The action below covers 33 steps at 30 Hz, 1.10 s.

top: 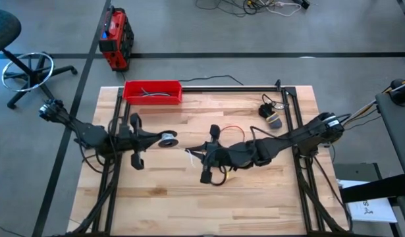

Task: Coil cords
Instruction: Uncoil the white wire from the black spool

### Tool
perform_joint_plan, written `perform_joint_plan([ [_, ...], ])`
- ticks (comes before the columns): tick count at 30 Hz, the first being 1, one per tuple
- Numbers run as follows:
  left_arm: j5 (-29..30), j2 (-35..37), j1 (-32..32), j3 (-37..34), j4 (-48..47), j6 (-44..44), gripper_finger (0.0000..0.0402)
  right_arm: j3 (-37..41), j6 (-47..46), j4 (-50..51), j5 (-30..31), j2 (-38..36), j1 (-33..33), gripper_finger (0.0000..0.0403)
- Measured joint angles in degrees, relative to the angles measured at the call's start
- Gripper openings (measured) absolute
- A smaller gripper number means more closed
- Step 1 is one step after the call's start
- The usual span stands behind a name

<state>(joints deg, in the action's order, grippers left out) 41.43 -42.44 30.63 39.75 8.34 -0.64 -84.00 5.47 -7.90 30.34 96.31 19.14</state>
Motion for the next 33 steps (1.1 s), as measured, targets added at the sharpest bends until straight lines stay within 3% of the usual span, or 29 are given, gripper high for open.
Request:
perform_joint_plan([
  [6,-0.85,2.17,0.00,-0.87,0.16,-0.14,0.0000,0.10,-4.26,-0.93,0.88,6.45,-0.14,0.0001],
  [11,2.30,2.05,-0.15,-2.54,2.80,0.66,0.0000,-2.05,-7.80,-9.59,-1.66,15.58,-0.56,0.0000],
  [15,8.79,1.31,-0.67,-3.19,3.17,3.49,0.0000,-10.05,-4.75,-15.55,-7.28,21.64,-0.97,0.0000],
  [19,15.89,0.12,-0.79,-3.65,2.61,7.27,0.0000,-21.21,3.53,-12.03,-8.52,23.61,-1.14,0.0000],
  [23,20.36,-1.12,-0.74,-3.82,-0.97,9.55,0.0000,-33.18,12.84,-0.69,-4.70,22.92,-1.14,0.0000],
  [27,20.09,-1.50,-0.74,-3.89,-2.07,9.76,0.0000,-44.84,17.47,18.00,8.89,21.94,-0.82,0.0000],
  [30,18.86,-0.69,-0.74,-3.89,-1.88,10.02,0.0000,-50.95,14.53,35.75,21.01,21.89,-0.66,0.0000],
  [33,16.99,0.94,-0.74,-3.89,-1.66,8.88,0.0000,-50.22,3.19,52.41,26.88,20.85,-0.66,0.0000],
])
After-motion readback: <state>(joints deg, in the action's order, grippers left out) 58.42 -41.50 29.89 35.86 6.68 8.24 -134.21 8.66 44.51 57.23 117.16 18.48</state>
